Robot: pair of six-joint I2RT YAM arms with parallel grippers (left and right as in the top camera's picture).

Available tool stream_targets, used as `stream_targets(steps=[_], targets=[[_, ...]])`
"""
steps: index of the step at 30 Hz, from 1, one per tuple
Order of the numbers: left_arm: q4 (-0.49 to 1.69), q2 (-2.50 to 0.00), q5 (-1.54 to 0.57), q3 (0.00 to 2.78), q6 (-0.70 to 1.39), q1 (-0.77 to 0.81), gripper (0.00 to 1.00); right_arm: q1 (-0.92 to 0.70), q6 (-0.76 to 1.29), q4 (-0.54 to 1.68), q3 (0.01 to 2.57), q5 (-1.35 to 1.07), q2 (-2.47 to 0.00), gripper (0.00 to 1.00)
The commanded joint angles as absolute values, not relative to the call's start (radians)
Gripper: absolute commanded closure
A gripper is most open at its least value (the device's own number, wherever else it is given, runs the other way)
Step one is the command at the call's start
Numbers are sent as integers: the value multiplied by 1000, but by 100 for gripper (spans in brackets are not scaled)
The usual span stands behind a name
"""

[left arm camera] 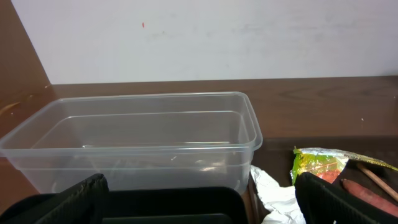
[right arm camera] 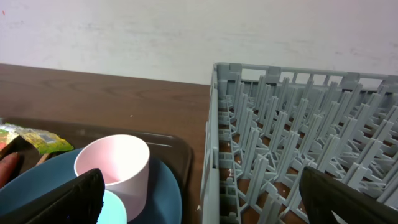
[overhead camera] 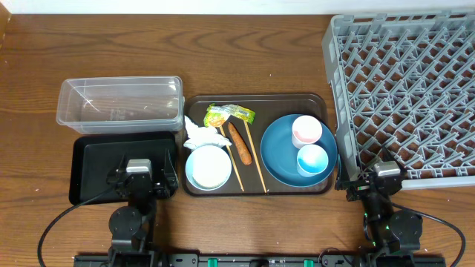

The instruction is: Sort waste into correct bins and load items into the dishwasher rack

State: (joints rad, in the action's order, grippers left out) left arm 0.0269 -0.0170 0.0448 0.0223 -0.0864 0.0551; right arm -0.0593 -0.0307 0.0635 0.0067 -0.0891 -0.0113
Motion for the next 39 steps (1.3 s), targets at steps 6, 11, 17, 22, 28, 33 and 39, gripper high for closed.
stream_targets(steps=[6,11,17,22,28,33,39], targets=[[66,-18,72,4,-97,51,2,-71,-39,68,6,-83,-10,1],[67,-18,72,4,-97,51,2,-71,-39,68,6,-83,-10,1],[64,-18,72,4,-96,51,2,-71,-39,68,6,-83,-10,1],[63,-18,-15,4,-94,51,2,-71,-39,68,6,-83,-10,1],[-54,-18,-301,30,-91,51,2,-71,-39,68,6,-83,-9,1],[37,-25,-334,149,-10,51,2,-71,-39,68,6,-83,-10,1],[300,-120,-359,414,-10,51,2,-71,-39,68,6,-83,-10,1]])
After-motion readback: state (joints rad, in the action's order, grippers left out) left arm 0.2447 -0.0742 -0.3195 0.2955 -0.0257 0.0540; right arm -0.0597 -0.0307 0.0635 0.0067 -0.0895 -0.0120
